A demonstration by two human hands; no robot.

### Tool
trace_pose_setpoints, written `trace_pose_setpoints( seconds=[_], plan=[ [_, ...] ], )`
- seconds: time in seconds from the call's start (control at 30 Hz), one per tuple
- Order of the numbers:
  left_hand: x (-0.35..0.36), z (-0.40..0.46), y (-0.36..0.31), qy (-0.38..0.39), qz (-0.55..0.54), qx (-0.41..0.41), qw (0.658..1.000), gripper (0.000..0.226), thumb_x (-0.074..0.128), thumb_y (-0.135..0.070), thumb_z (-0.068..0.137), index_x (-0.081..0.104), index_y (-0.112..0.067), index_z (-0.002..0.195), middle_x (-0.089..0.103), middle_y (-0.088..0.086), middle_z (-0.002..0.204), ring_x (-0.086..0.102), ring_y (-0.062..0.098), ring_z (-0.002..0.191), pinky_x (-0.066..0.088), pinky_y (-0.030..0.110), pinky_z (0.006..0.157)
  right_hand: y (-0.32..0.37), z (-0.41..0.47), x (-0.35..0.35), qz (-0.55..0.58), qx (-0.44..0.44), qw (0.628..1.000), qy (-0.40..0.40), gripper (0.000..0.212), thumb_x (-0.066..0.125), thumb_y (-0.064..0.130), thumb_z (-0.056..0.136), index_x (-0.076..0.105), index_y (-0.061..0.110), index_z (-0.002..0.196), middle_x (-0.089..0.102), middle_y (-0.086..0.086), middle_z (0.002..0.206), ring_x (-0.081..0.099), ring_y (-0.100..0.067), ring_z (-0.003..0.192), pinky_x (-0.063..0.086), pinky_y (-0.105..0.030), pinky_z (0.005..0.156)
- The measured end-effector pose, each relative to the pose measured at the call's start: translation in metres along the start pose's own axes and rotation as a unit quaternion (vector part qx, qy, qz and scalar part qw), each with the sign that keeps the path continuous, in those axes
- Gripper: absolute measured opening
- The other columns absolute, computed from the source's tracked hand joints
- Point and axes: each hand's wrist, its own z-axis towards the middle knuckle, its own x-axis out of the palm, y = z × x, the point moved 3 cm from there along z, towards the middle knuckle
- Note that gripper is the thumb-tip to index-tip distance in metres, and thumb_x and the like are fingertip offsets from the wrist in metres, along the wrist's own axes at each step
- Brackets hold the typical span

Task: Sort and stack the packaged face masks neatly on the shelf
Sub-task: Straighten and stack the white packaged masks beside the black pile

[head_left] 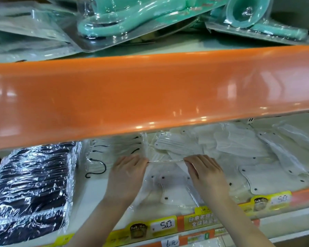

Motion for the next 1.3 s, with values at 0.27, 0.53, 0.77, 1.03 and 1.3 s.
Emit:
trace_pose_setpoints(
  seconds=[0.27,0.53,0.77,1.03,1.3],
  plan=[
    [-0.03,-0.006,0.047,-0.044,0.024,-0.049,0.998,0.02,0.051,-0.012,0.084,0.071,-0.013,0.084,0.072,-0.003,0.085,0.069,0.018,0.078,0.049,0.032,0.069,0.069,0.041,0.033,0.07,-0.072,0.993,-0.063,0.022,0.056,0.002,0.083,0.073,0.01,0.094,0.072,0.001,0.098,0.062,-0.014,0.096,0.045,-0.027,0.084],
    [-0.002,-0.023,0.094,0.063,-0.003,-0.151,0.987,0.033,0.073,0.009,0.065,0.072,-0.016,0.085,0.073,-0.001,0.087,0.07,0.021,0.076,0.054,0.032,0.066,0.098,0.035,0.09,0.058,-0.066,0.995,0.039,0.03,0.048,0.01,0.075,0.074,0.017,0.088,0.072,0.004,0.085,0.069,-0.017,0.08,0.04,-0.024,0.079],
    [0.006,-0.051,0.081,0.209,0.045,-0.162,0.963,0.031,0.045,-0.022,0.077,0.065,-0.025,0.1,0.064,-0.009,0.108,0.064,0.016,0.098,0.05,0.03,0.075,0.102,0.009,0.114,0.019,-0.027,0.984,0.173,0.02,0.065,0.016,0.064,0.071,0.027,0.081,0.065,0.011,0.079,0.065,-0.014,0.073,0.041,-0.024,0.07],
    [0.017,-0.061,0.074,0.277,0.063,-0.188,0.94,0.045,0.042,-0.038,0.087,0.057,-0.017,0.124,0.048,0.016,0.14,0.045,0.03,0.13,0.041,0.042,0.098,0.119,0.008,0.12,0.021,-0.001,0.97,0.241,0.02,0.062,0.024,0.067,0.071,0.026,0.084,0.068,0.01,0.092,0.066,-0.012,0.082,0.052,-0.025,0.066],
    [0.019,-0.06,0.078,0.237,0.064,-0.168,0.955,0.036,0.048,-0.034,0.077,0.069,-0.012,0.096,0.068,0.014,0.109,0.066,0.033,0.102,0.055,0.043,0.074,0.124,-0.001,0.104,0.032,-0.021,0.97,0.241,0.03,0.042,0.03,0.084,0.067,0.02,0.099,0.063,0.004,0.109,0.061,-0.018,0.096,0.048,-0.029,0.08]
  ],
)
